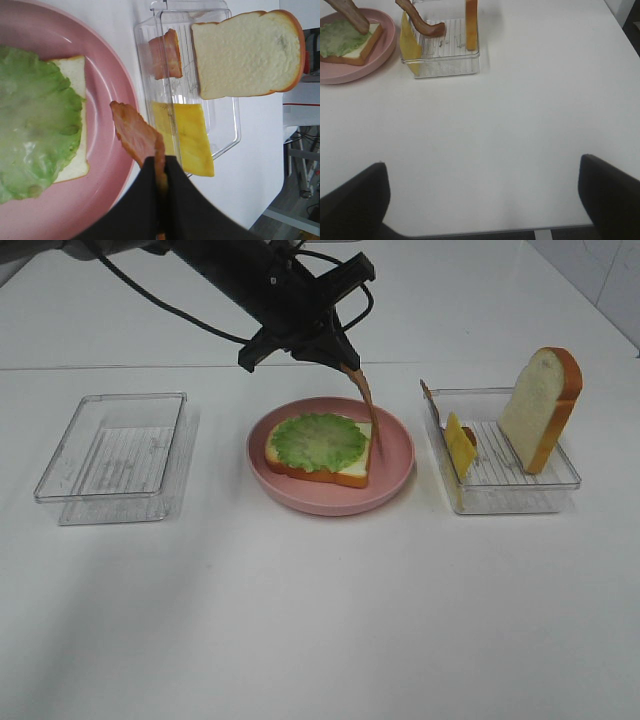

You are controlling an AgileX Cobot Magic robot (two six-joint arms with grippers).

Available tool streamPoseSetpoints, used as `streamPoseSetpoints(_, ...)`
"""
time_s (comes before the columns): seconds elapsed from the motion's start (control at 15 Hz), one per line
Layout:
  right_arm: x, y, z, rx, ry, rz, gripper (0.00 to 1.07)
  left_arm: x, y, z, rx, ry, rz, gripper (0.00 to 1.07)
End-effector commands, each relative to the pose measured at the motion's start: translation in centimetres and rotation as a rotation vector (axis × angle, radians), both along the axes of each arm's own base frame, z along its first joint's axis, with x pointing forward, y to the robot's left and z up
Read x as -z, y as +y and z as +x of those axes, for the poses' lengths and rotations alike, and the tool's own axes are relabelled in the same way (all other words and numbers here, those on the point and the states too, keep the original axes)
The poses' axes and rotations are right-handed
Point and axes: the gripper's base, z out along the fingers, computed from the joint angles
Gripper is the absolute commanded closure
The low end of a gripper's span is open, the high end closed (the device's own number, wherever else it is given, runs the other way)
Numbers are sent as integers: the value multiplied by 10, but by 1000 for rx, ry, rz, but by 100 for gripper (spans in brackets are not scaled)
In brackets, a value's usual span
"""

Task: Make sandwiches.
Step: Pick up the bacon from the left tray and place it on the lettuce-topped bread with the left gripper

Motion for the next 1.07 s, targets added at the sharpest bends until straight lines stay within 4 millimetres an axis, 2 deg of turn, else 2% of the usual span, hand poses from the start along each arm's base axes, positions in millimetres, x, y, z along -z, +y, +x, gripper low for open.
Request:
streamPoseSetpoints(0.07,1,0,-3,0,-24,-4,9,13,-9,4,1,3,-78,107)
streamPoseSetpoints(0.4,1,0,-3,0,-24,-4,9,42,-8,7,8,60,-48,107)
streamPoseSetpoints(0.53,1,0,-3,0,-24,-4,9,44,-5,7,16,51,-19,107)
streamPoseSetpoints(0.8,1,0,-3,0,-24,-4,9,50,27,14,20,109,68,107)
streamPoseSetpoints(1.07,1,0,-3,0,-24,-4,9,56,33,13,58,85,184,107)
